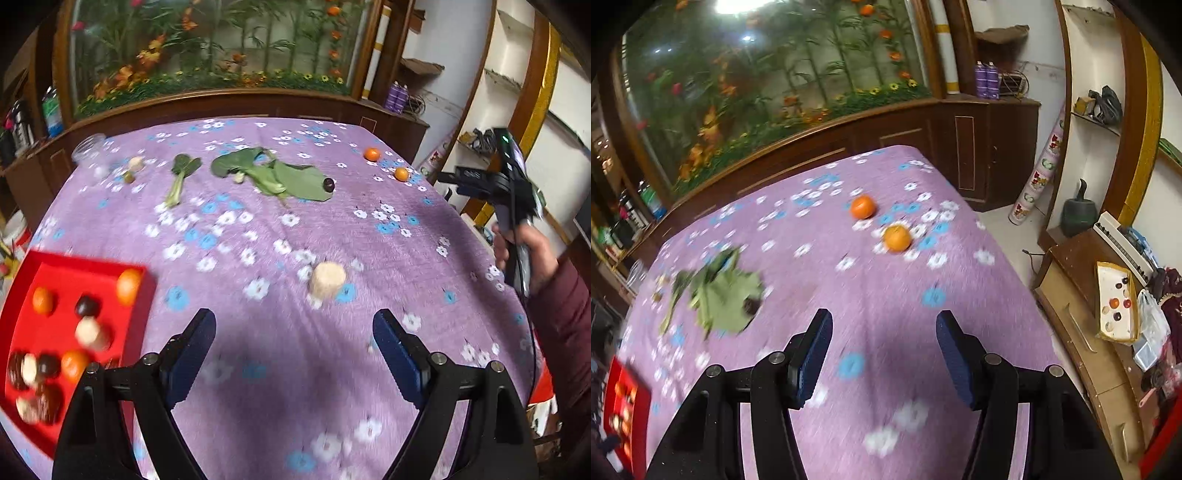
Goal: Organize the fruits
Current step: 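Grasp a round beige bun with the left gripper while the right gripper grasps an orange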
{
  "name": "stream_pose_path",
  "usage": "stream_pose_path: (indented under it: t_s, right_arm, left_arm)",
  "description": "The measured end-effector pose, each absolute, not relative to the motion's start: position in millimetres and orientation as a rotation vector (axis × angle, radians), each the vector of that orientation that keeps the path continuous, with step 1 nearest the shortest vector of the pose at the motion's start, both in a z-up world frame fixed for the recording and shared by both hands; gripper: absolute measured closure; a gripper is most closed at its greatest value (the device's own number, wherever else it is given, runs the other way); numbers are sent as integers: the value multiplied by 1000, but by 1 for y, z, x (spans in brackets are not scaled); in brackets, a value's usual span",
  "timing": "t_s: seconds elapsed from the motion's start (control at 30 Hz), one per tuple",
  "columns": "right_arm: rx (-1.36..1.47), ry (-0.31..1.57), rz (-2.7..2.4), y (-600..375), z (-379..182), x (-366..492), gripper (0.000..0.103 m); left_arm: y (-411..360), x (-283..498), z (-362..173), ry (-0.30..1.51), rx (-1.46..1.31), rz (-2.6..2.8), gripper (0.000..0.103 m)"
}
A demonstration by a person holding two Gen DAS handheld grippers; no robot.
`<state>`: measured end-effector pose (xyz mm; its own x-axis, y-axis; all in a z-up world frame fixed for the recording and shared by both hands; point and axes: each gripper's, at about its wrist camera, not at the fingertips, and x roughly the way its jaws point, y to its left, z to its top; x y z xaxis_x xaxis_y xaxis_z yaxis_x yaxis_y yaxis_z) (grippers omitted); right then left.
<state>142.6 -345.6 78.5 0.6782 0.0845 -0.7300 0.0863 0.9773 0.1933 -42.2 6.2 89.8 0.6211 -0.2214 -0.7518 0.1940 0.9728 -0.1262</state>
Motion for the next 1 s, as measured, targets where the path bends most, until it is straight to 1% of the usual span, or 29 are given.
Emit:
stream_pose_path:
  t_s: [0.17, 0.3, 0.53, 0.6, 0.63, 0.67, 0.7, 0.73, 0.77, 0.87, 1.0]
  right_arm:
    - [198, 862, -21, -352, 57, 196, 41]
    - [180, 888, -48, -355, 38, 231, 41]
    - [115, 912, -71, -348, 17, 262, 41]
    - [99, 914, -72, -343, 14, 266, 47]
    - [79, 908, -82, -339, 14, 266, 54]
    - [63, 907, -81, -336, 14, 266, 65]
    - [42, 905, -88, -333, 13, 266, 67]
    - [35, 901, -91, -332, 13, 266, 68]
    - [36, 902, -87, -331, 13, 264, 68]
    - [47, 909, -79, -330, 15, 257, 69]
    - [46, 902, -50, -323, 24, 236, 69]
  left_arm:
    - [-18, -9, 73, 899, 8, -254, 17]
    - [-25, 12, 50, 937, 9, -261, 17]
    - [-29, 32, 23, 985, -8, -276, 17]
    - [-32, 34, 21, 979, -2, -289, 20]
    - [-35, 35, 20, 974, 6, -297, 25]
    - [-38, 36, 19, 970, 18, -301, 31]
    - [-42, 37, 18, 969, 39, -308, 36]
    - [-46, 37, 16, 968, 55, -317, 51]
    - [-49, 37, 14, 972, 71, -327, 69]
    - [-58, 34, 13, 954, 133, -321, 70]
    - [-48, 28, 21, 948, 89, -328, 70]
